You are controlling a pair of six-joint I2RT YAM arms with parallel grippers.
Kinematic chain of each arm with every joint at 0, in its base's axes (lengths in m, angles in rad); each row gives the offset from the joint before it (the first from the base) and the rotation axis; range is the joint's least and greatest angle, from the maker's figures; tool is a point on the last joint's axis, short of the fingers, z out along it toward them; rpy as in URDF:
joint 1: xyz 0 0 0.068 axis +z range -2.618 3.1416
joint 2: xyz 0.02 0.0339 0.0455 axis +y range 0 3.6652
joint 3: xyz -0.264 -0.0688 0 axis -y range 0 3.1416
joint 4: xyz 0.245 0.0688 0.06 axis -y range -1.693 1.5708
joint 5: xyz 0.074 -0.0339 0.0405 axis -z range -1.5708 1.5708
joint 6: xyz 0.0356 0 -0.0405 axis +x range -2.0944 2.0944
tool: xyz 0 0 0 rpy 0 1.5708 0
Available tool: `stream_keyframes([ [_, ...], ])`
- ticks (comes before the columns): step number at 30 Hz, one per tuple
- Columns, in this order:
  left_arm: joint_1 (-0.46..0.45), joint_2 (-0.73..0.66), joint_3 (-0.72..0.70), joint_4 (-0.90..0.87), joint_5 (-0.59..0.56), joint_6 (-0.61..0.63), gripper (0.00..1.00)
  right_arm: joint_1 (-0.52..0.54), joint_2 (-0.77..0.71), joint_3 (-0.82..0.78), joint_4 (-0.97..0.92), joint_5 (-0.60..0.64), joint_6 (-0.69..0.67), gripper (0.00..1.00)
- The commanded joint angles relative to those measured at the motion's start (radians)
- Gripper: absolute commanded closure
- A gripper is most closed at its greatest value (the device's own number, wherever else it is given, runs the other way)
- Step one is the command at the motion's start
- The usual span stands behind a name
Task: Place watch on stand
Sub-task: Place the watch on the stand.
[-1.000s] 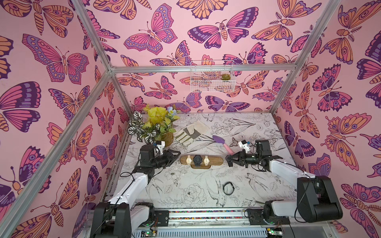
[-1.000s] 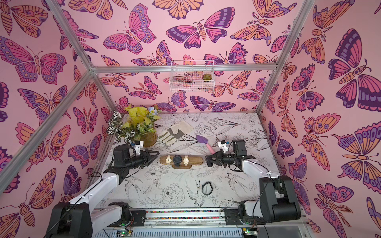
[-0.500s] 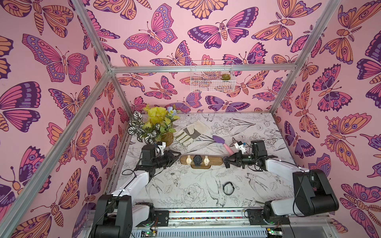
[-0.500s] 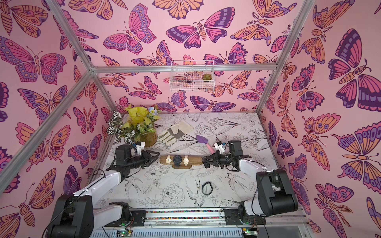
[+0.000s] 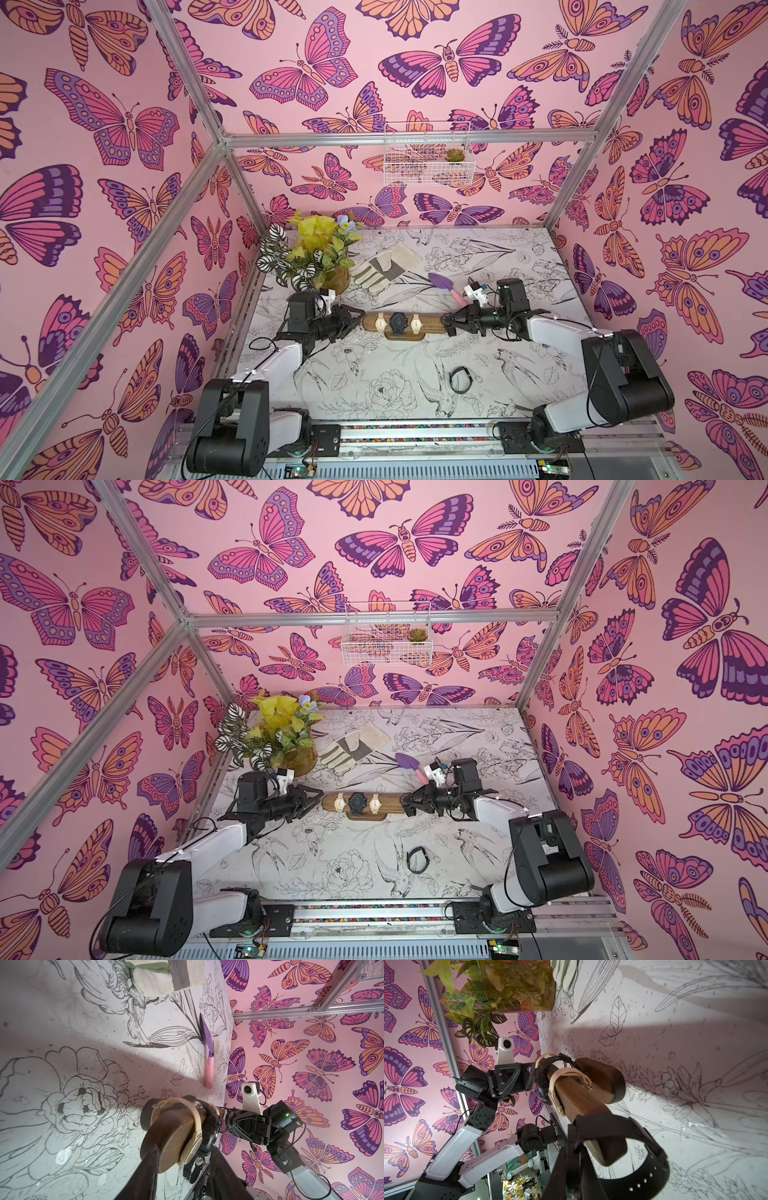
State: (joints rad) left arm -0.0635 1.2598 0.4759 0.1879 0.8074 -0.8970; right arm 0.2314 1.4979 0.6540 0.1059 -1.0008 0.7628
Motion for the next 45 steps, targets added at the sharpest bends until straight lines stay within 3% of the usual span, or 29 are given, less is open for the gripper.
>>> stream_keyframes([
  [1, 0.008, 0.003, 0.004, 0.022, -0.004, 0.024, 0.57, 0.028, 0.02, 0.035, 0.027, 0.012, 0.013, 0.94],
  [14, 0.007, -0.007, -0.006, 0.022, 0.003, 0.013, 0.58, 0.13, 0.058, 0.065, 0.074, 0.039, 0.053, 0.94],
  [29, 0.006, -0.025, -0.017, 0.023, -0.002, 0.015, 0.58, 0.141, 0.059, 0.096, 0.077, 0.05, 0.061, 0.94],
  [45, 0.006, -0.023, -0.028, 0.024, -0.005, 0.021, 0.6, 0.197, 0.114, 0.133, -0.022, 0.123, -0.019, 0.92],
])
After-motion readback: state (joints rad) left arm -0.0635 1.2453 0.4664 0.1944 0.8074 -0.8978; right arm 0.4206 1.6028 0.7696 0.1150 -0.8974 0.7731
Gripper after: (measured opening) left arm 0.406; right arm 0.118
